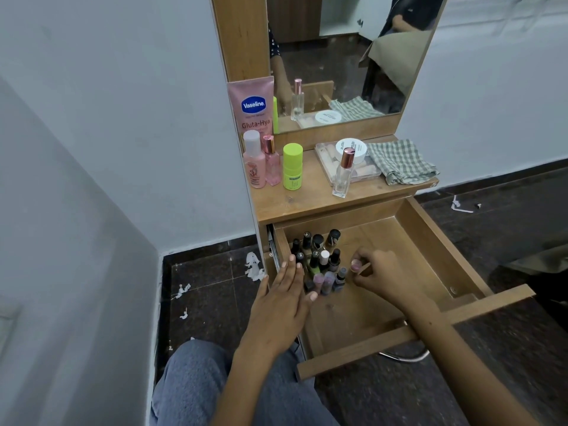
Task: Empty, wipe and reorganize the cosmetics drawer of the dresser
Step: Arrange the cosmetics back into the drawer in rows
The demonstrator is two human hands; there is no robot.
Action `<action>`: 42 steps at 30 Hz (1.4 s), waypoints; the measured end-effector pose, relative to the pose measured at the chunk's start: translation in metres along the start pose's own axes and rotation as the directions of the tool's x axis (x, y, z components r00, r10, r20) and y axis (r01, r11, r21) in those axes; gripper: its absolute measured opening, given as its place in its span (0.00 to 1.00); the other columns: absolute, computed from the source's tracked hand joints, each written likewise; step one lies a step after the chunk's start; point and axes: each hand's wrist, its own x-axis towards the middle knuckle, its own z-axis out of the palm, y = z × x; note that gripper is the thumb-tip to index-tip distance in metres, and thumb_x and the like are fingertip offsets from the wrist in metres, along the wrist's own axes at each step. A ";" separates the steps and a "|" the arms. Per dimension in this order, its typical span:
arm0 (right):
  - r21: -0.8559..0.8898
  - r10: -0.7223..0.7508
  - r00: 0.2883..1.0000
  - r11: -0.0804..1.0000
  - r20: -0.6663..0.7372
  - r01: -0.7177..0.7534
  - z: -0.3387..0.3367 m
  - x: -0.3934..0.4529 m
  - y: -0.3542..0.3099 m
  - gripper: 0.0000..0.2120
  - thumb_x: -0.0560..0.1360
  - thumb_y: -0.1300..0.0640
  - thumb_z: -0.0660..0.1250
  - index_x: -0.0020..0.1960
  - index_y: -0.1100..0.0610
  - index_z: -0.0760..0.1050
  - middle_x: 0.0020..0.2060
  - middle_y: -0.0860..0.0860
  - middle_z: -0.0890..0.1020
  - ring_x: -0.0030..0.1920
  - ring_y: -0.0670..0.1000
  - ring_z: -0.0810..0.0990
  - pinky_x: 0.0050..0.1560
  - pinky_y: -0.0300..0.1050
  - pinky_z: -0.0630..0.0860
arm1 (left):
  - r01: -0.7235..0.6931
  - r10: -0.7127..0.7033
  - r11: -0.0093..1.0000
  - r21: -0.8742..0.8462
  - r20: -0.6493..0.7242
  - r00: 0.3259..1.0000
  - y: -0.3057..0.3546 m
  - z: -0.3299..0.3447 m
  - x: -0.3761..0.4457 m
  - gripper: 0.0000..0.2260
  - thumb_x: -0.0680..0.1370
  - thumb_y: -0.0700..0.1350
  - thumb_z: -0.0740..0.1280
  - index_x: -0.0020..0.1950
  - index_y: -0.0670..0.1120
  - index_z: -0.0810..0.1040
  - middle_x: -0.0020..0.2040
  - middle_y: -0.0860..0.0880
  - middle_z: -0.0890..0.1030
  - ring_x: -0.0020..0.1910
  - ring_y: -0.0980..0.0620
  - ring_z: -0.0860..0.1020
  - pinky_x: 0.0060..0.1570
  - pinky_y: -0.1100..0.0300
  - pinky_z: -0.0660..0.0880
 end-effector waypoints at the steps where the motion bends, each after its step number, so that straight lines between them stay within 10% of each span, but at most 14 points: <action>1: 0.000 -0.012 1.000 1.000 -0.007 0.012 0.001 0.001 -0.001 0.05 0.69 0.59 0.71 0.43 0.55 0.76 0.35 0.45 0.77 0.34 0.45 0.74 0.34 0.32 0.67 | 0.002 -0.002 1.000 -0.003 -0.003 1.000 0.000 0.000 0.000 0.27 0.82 0.59 0.44 0.77 0.49 0.41 0.75 0.55 0.33 0.74 0.60 0.35 0.73 0.55 0.36; 35: 0.001 0.057 0.992 0.998 0.116 -0.057 -0.007 -0.003 0.000 0.17 0.67 0.68 0.71 0.47 0.48 0.77 0.44 0.48 0.83 0.44 0.46 0.82 0.42 0.38 0.78 | -0.014 0.013 0.998 -0.062 -0.029 1.000 -0.001 -0.004 -0.002 0.27 0.82 0.58 0.45 0.78 0.49 0.45 0.77 0.54 0.39 0.73 0.62 0.37 0.69 0.54 0.32; 42: 0.136 0.108 0.953 0.988 -0.282 -0.072 -0.026 -0.004 -0.027 0.10 0.72 0.64 0.69 0.50 0.53 0.80 0.46 0.47 0.84 0.44 0.45 0.81 0.46 0.39 0.79 | -0.034 -0.027 0.976 -0.214 -0.272 0.962 -0.006 -0.015 -0.008 0.27 0.80 0.61 0.46 0.76 0.49 0.60 0.78 0.52 0.52 0.76 0.58 0.47 0.74 0.49 0.45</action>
